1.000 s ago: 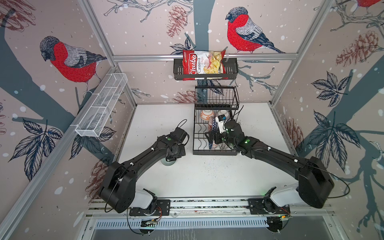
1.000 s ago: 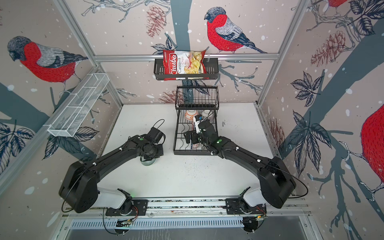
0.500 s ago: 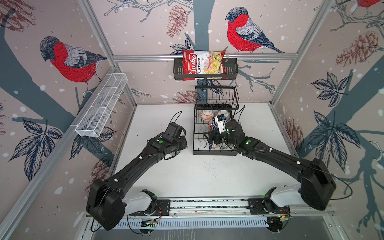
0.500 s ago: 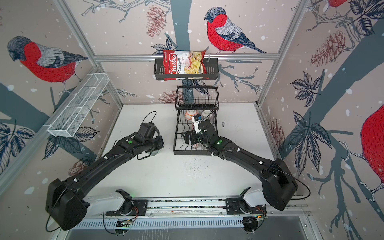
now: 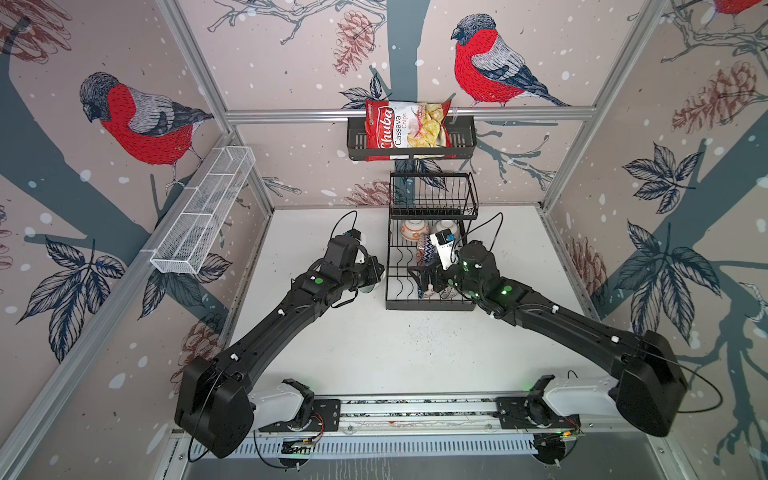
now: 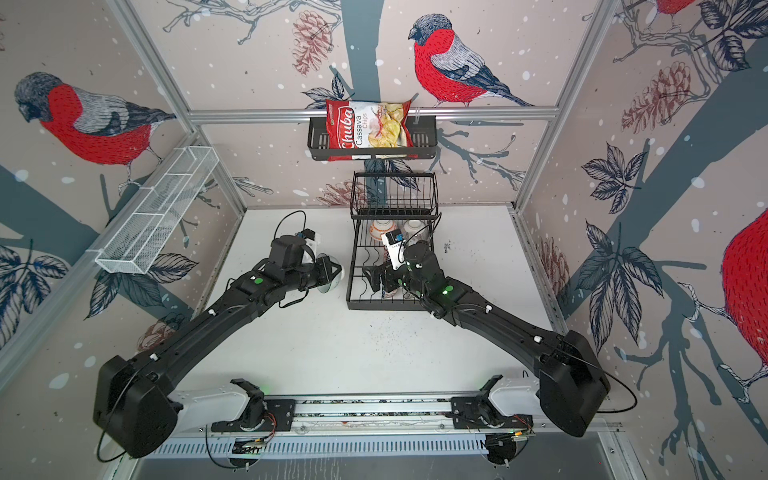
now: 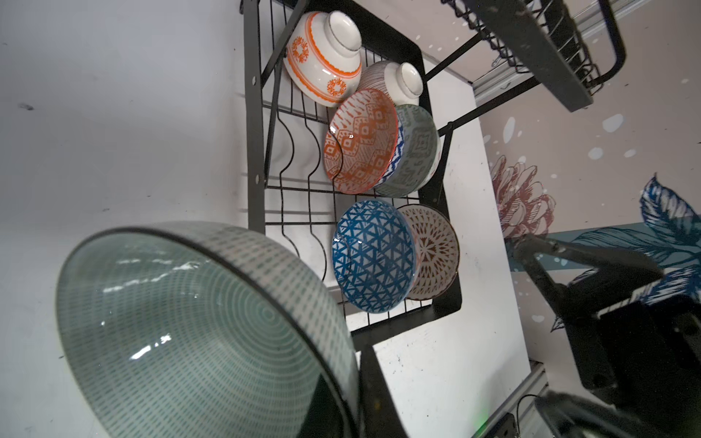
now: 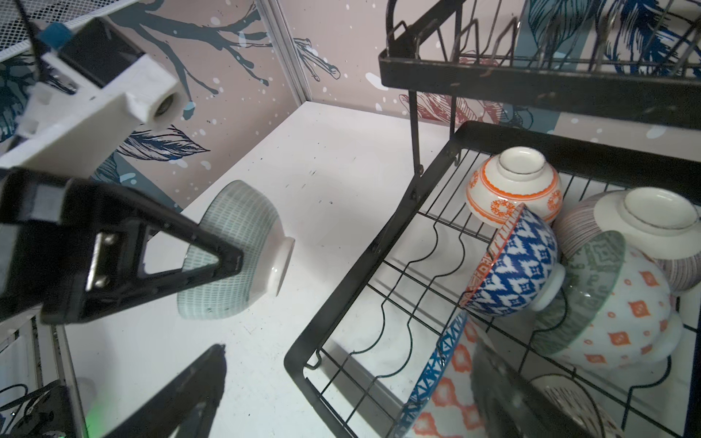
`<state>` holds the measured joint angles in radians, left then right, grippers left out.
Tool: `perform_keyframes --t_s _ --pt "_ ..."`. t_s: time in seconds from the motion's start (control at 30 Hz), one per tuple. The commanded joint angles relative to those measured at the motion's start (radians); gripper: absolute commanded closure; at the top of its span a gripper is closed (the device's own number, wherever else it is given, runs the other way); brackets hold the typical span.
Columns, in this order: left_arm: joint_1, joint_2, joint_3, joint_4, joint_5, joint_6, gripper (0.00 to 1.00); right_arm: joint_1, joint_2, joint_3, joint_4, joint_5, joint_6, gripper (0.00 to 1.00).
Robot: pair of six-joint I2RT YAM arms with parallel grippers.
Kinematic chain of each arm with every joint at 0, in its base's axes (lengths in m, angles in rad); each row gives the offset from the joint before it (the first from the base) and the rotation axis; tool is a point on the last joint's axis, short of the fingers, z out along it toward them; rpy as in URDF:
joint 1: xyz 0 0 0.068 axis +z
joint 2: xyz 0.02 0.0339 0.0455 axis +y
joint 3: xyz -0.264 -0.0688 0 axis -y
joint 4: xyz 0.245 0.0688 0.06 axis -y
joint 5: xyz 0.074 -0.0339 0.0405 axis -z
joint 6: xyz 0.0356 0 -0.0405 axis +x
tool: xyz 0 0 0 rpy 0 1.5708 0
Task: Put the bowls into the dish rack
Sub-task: 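Lift the green bowl toward the rack with the left gripper while the right gripper approaches, then bring the green bowl to the right gripper with the left gripper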
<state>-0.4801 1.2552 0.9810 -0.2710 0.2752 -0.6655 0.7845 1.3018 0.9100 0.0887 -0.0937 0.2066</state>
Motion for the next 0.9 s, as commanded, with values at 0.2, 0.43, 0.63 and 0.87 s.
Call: perform_keyframes --t_s 0.2,0.43,0.63,0.87 --pt "0.031 0.018 0.012 0.188 0.156 -0.018 1.0 0.049 -0.026 -0.014 0.066 -0.029 -0.073 0.01" --pt "0.04 0.012 -0.001 0.284 0.241 -0.054 1.0 0.069 0.043 0.012 0.1 -0.054 -0.063 0.0" --pt "0.041 0.01 -0.003 0.318 0.283 -0.066 1.0 0.076 0.101 0.04 0.152 -0.058 -0.038 0.01" --pt "0.043 0.01 -0.032 0.388 0.337 -0.1 1.0 0.077 0.17 0.09 0.179 -0.091 -0.008 0.01"
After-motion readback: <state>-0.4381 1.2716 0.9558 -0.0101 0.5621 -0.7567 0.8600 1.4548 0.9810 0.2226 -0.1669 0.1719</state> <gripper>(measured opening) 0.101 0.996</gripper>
